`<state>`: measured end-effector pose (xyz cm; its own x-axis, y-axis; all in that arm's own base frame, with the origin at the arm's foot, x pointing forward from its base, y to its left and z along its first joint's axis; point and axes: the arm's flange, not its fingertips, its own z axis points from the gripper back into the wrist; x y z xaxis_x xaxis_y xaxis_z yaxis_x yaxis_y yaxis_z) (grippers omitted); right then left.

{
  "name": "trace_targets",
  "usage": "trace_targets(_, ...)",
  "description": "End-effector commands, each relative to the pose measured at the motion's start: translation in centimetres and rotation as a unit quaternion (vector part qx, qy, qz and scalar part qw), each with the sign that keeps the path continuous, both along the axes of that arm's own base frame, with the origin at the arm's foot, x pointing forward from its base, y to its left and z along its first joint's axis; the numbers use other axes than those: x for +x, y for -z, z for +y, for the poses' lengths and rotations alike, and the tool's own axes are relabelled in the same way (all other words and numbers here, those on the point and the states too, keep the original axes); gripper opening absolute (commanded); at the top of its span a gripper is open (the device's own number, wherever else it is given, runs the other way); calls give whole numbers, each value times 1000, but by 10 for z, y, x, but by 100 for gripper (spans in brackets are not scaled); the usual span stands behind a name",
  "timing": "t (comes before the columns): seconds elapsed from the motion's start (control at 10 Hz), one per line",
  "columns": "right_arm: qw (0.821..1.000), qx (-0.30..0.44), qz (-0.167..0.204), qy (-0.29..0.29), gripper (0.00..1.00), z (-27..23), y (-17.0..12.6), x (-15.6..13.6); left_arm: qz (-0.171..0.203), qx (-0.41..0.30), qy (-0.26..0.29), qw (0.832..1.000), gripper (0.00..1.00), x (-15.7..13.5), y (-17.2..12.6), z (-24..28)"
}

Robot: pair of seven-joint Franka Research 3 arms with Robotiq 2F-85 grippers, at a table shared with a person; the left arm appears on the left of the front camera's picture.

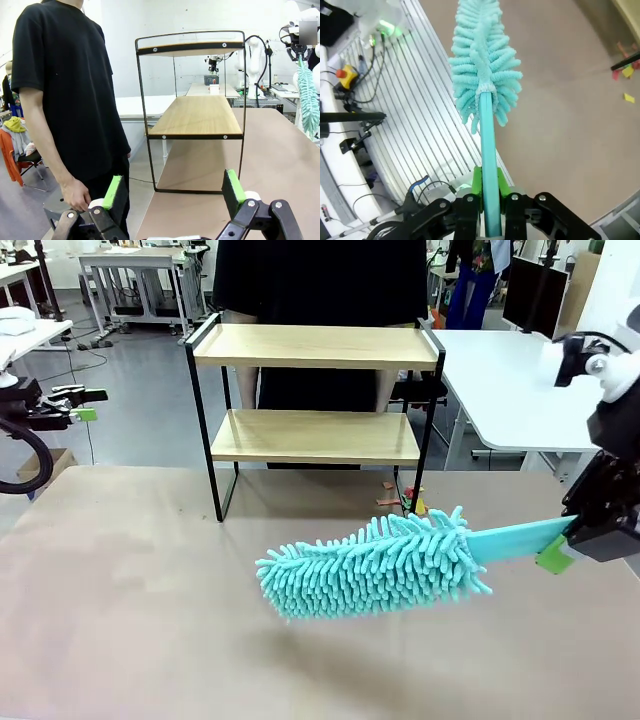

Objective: Clean the shelf.
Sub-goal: Clean the specific section of the Shelf indicated by the human with the Duster, then hand the Duster back to the human.

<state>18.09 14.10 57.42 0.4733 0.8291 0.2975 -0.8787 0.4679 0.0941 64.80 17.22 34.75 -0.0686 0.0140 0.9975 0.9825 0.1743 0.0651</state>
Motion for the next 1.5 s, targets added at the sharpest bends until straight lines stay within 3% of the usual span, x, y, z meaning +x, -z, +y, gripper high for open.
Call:
trace_targets(0.0,1000,-6,-2,-7,13,7,0,-2,-6,2,1,1000,100,-3,-2,-1)
trace_targets(1.0,1000,-6,-2,-7,13,7,0,-2,0,0,0,1000,100,0,0,0)
trace_targets(1.1,1000,-7,-1,-6,13,5,2,-2,-3,-26,36,999,100,-9,-27,13)
trace_targets(1.2,999,26,-28,-4,13,-2,-9,22,-13,-24,62,998,100,-27,-44,5)
trace_targets(1.4,997,64,-33,-32,13,-13,-5,44,-20,-58,90,994,100,-75,-51,-13)
